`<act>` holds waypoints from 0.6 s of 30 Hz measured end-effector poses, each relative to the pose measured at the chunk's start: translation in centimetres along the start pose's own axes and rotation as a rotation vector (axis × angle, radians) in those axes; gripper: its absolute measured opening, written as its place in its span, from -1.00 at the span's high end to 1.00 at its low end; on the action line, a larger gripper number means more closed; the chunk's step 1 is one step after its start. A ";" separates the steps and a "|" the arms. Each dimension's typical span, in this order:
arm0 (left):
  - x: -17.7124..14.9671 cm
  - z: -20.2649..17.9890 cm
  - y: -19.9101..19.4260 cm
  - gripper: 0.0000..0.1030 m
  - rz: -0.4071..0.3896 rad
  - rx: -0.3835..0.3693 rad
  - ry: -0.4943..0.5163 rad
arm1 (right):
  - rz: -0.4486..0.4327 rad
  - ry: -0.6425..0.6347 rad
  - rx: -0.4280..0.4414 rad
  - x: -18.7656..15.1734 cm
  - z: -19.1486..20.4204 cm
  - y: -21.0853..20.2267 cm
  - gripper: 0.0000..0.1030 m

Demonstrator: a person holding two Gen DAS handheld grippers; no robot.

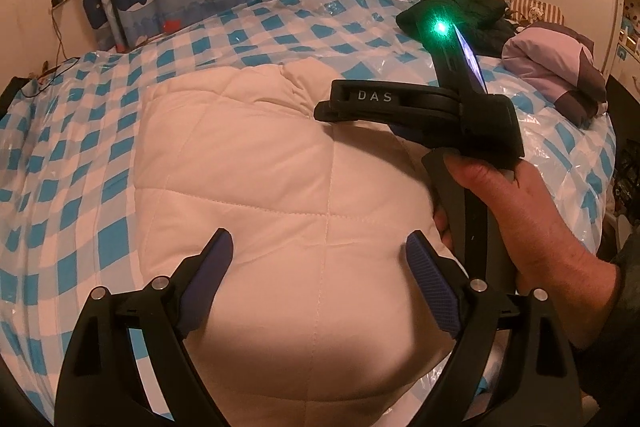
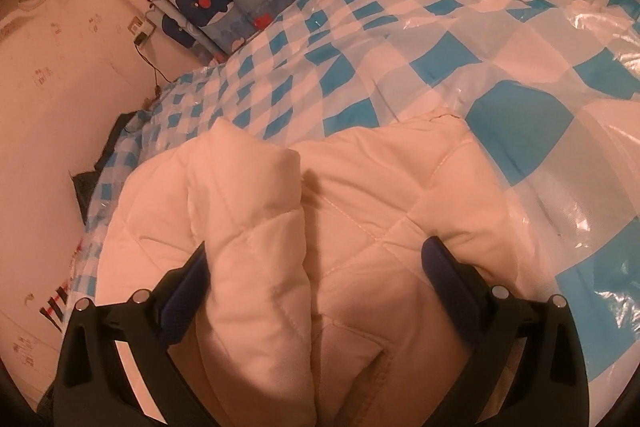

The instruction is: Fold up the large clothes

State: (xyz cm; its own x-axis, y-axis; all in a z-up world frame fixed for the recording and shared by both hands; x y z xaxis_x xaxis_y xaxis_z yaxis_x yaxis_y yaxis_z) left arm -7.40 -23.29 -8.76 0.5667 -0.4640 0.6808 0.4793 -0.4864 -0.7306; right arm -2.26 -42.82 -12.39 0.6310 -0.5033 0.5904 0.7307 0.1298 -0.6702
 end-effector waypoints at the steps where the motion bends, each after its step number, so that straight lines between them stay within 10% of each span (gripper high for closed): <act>1: 0.0 0.0 -0.2 -0.63 0.004 0.002 -0.002 | 0.015 -0.021 -0.025 0.1 0.2 0.0 -0.87; 6: 0.4 4.0 -3.5 -0.63 -0.030 0.014 -0.179 | 0.062 -0.140 -0.179 0.7 1.2 -1.5 -0.87; 11: -2.0 14.6 -1.6 -0.63 0.036 -0.073 -0.660 | 0.040 -0.144 -0.232 -0.2 0.9 -2.2 -0.87; 18: -2.8 15.9 2.3 -0.73 0.038 -0.229 -0.762 | 0.009 0.026 -0.057 -1.0 -1.4 -1.3 -0.90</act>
Point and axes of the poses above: each gripper's, at about its wrist camera, not at the fingertips, and y roughly the way its jaws point, z to its left, x to its top, the point moved 5 cm from there along y, roughly the way its jaws point, and after that the axes turned 8 degrees about -y, right-handed, at the moved point
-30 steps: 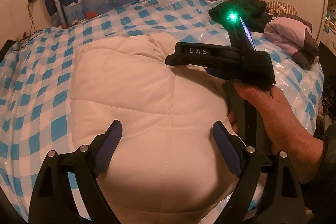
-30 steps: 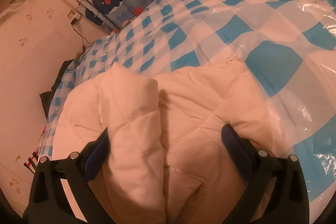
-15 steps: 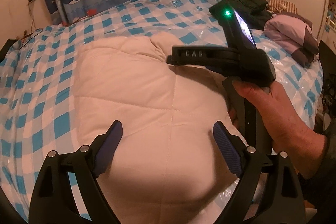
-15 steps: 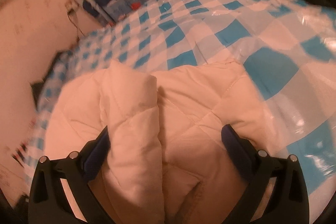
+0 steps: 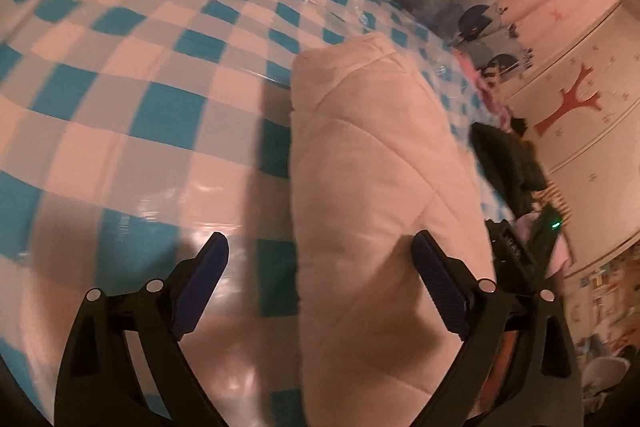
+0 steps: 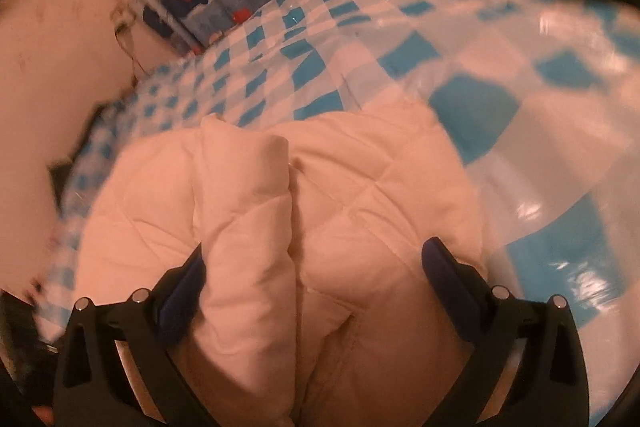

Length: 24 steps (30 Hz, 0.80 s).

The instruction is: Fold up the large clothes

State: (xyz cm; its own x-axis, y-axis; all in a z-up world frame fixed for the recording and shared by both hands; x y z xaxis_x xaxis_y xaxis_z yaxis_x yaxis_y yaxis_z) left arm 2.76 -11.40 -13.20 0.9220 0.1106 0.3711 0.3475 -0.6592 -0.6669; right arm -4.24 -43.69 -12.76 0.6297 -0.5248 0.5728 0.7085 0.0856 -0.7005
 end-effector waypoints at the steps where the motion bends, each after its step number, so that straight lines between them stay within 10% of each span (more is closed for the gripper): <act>1: -0.2 -0.4 0.3 -0.73 0.013 -0.032 0.010 | -0.005 0.023 0.019 0.0 -0.2 0.2 -0.90; 3: -1.2 -2.2 1.1 -0.73 0.056 -0.081 0.086 | -0.018 0.055 0.025 -0.2 0.5 0.4 -0.90; 6: -2.2 -4.0 0.1 -0.73 -0.021 0.044 0.239 | -0.024 0.066 0.029 -0.4 3.7 1.7 -0.90; 13: 2.3 4.9 -8.4 -0.73 -0.114 0.175 0.090 | 0.042 -0.096 0.168 -0.8 17.8 8.6 -0.90; 18: 4.4 10.9 -15.7 -0.72 -0.335 0.317 -0.061 | 0.074 -0.163 0.238 -1.8 23.6 11.9 -0.90; 24: 6.2 5.3 -14.0 -0.72 -0.370 0.316 0.140 | 0.038 -0.328 0.113 -0.7 23.9 8.6 -0.90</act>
Point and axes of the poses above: each gripper's, at about its wrist camera, not at the fingertips, and y roughly the way its jaws point, z to its left, x to its top, the point moved 5 cm from there along y, roughly the way its jaws point, and after that the axes turned 8 degrees about -y, right-handed, at the moved point
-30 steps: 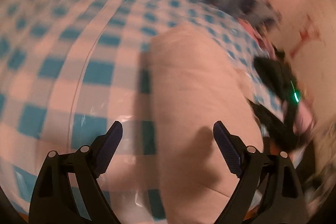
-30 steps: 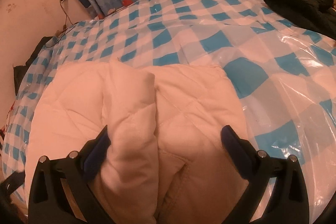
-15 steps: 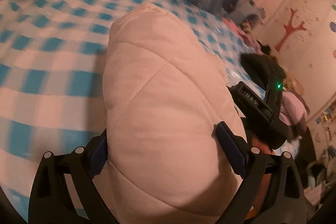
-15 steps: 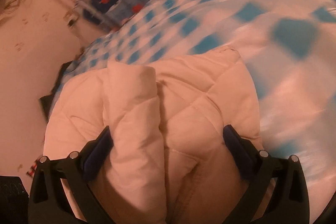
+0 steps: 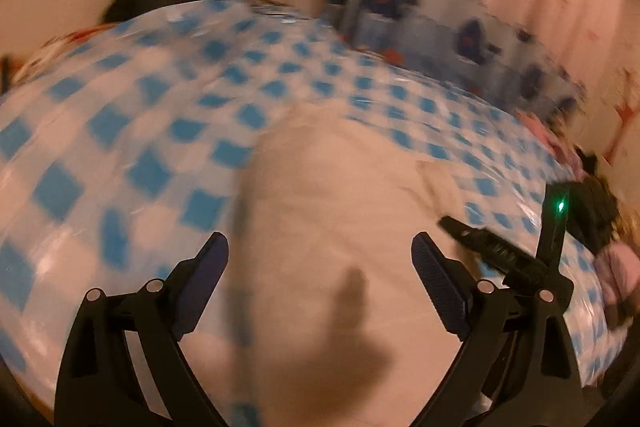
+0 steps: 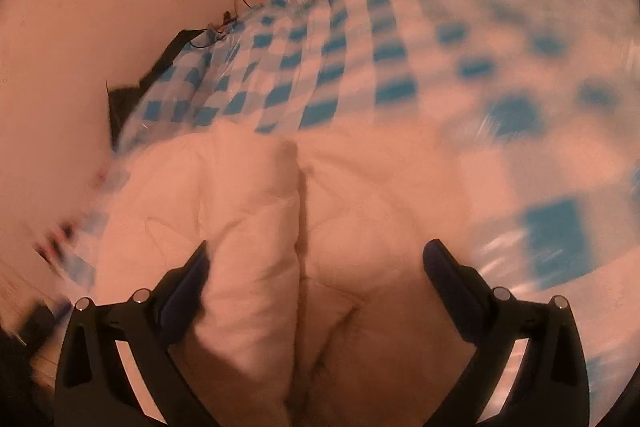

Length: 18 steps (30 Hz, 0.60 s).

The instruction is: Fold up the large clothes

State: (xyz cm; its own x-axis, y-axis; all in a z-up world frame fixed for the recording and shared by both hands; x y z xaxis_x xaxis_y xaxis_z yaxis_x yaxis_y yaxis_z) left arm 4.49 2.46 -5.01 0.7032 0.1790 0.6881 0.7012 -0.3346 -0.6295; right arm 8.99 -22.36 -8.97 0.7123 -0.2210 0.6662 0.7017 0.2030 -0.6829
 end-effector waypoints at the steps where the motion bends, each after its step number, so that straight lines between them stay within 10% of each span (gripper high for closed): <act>1: -0.3 -0.9 0.6 -0.72 0.018 -0.017 0.014 | -0.005 -0.049 -0.034 -0.1 0.6 -0.7 -0.90; 11: -4.1 -3.9 5.9 -0.77 0.144 0.046 0.145 | 0.125 -0.013 -0.009 -3.2 -2.5 3.6 -0.90; 18: -2.8 -1.0 3.8 -0.76 0.163 0.026 0.072 | 0.075 -0.170 -0.111 -1.7 0.7 -3.4 -0.90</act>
Point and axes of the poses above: each gripper's, at about its wrist camera, not at the fingertips, and y roughly the way its jaws point, z to its left, x to its top, the point moved 5 cm from there along y, roughly the way its jaws point, and after that the axes turned 8 degrees about -y, right-handed, at the moved point
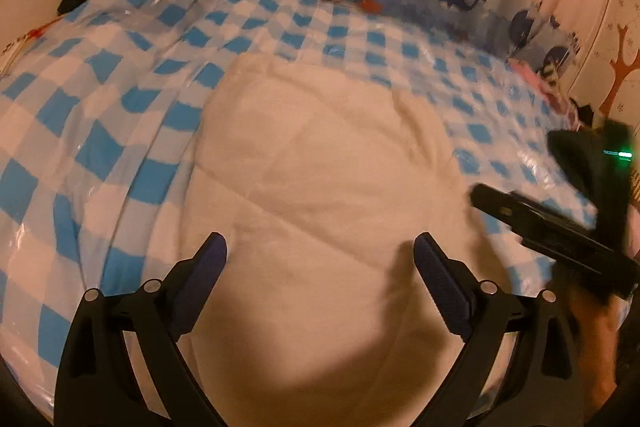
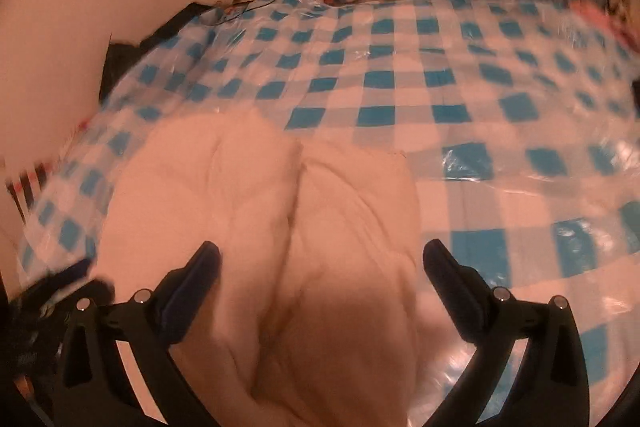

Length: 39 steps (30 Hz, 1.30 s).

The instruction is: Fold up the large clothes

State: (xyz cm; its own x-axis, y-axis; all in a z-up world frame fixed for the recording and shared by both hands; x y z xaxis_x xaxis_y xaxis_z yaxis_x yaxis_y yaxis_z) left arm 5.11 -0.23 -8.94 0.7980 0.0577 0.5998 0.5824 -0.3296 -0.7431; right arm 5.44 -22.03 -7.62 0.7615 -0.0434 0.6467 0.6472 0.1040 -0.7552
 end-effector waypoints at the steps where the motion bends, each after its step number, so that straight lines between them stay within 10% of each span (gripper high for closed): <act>1: -0.2 0.1 0.5 -0.76 0.008 0.010 0.011 | 0.058 -0.036 -0.018 -1.1 0.3 1.3 -0.89; 5: -0.8 -1.5 -0.1 -0.76 0.009 0.046 0.084 | 0.155 0.146 0.137 -3.8 -2.3 5.1 -0.90; 13: -1.2 0.1 -5.2 -0.77 -0.042 0.143 0.044 | -0.017 0.087 0.106 -3.6 -0.3 -4.6 -0.90; 18: -2.4 0.3 -6.7 -0.77 -0.025 0.168 0.048 | 0.176 0.063 0.124 -7.4 0.0 0.4 -0.90; 26: -3.1 -1.6 -10.7 -0.77 -0.089 0.181 0.133 | 0.064 0.016 0.136 -5.1 1.0 -5.7 -0.90; 31: -2.3 -0.9 -9.3 -0.77 -0.027 0.092 0.084 | 0.077 0.124 0.235 -4.1 -1.2 -5.4 -0.90; 39: 1.6 8.1 -0.5 -0.76 0.171 -0.143 -0.308 | 0.238 0.306 0.343 -3.4 -4.8 0.6 -0.90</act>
State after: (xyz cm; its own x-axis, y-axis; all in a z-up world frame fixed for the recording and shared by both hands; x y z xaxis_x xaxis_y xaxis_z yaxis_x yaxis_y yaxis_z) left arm 7.38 7.62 -9.97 0.9035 0.2639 0.3377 0.4270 -0.4857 -0.7627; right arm 3.41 -26.55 -10.78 0.8949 -0.2619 0.3613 0.4450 0.4640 -0.7659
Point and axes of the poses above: each gripper's, at about its wrist camera, not at the fingertips, and y roughly the way its jaws point, z to its left, x to its top, the point moved 5 cm from there along y, roughly the way its jaws point, and after that the axes turned 8 degrees about -y, right-handed, at the moved point
